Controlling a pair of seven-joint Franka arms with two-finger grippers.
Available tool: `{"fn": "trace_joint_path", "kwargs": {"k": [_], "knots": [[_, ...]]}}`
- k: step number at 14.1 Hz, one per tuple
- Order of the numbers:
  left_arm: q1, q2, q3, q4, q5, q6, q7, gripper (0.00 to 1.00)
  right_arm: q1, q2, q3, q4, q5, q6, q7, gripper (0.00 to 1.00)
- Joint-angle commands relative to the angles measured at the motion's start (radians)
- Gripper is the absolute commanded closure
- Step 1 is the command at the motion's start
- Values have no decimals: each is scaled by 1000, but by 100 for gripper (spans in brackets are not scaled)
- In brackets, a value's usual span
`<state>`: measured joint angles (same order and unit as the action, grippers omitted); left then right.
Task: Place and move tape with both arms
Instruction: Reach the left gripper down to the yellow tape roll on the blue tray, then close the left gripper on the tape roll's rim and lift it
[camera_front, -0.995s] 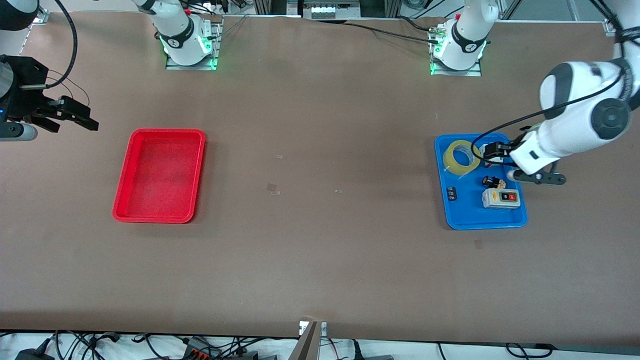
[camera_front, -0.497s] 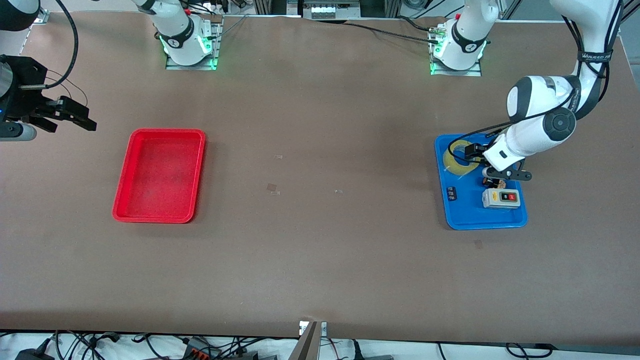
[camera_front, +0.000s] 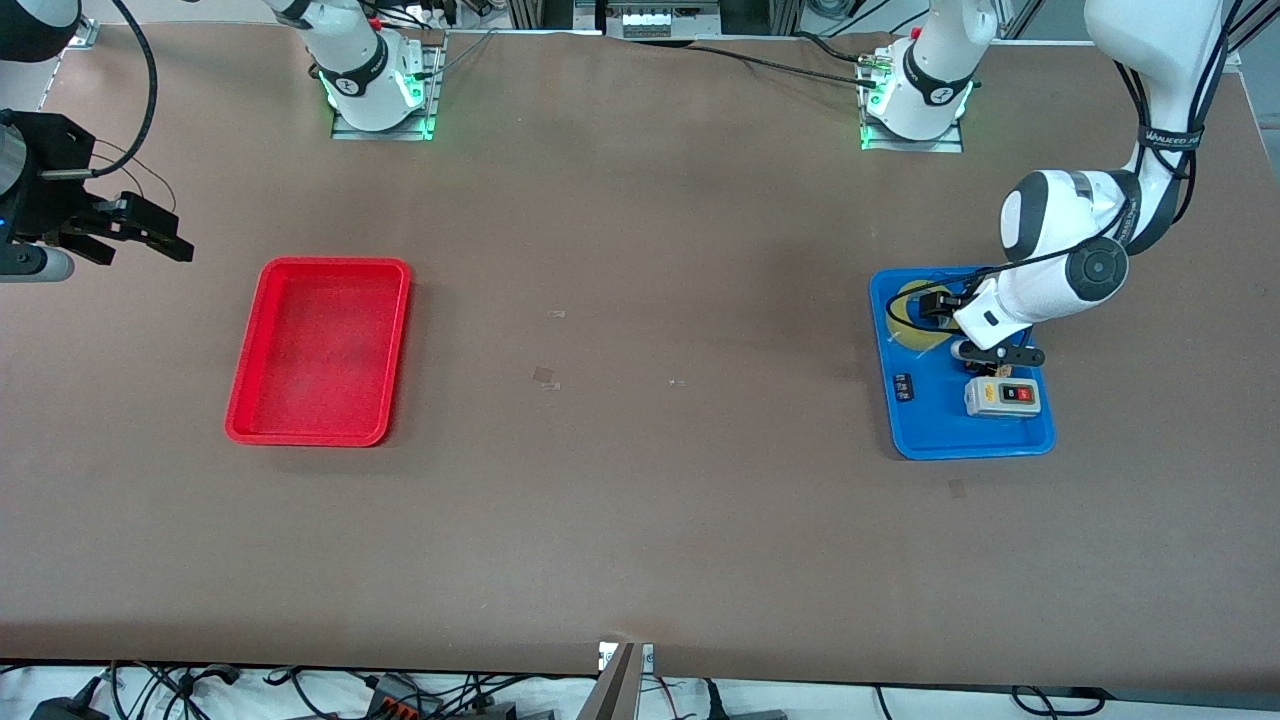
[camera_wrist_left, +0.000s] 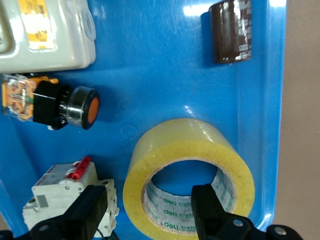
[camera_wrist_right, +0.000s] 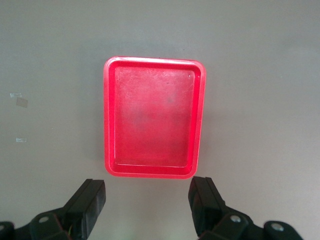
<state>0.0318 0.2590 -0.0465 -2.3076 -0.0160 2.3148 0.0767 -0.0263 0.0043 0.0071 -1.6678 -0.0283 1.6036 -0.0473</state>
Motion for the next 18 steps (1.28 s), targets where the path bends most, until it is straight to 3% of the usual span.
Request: {"fn": "trace_joint_path", "kwargs": {"k": [1,3,4,5,7,10,13,18], "knots": [[4,25,-4,8,-44,5,-3,21,-14,-18,16,-1,-15,-8,-6,0],[5,23,-4,11,-51,-3,2,75,-14,-18,16,-1,-15,-10,-6,0],[7,19,-6,11,-51,-6,3,93,-14,-18,16,-1,-15,-10,-6,0],[7,13,-6,11,-51,-9,5,100,-14,-18,16,-1,-15,-10,-5,0],[10,-17,-6,43,-51,-69,6,100,-14,-18,16,-1,-15,-10,-5,0],[10,-14,-6,204,-58,-279,3,100,-12,-18,16,0,-15,-10,-5,0],[-4,-15,-6,295,-134,-382,-27,100,-7,-18,17,5,-13,-14,-5,0],[-56,22,-157,332,-248,-322,-330,100,-7,-14,16,17,1,-14,-11,0]]}}
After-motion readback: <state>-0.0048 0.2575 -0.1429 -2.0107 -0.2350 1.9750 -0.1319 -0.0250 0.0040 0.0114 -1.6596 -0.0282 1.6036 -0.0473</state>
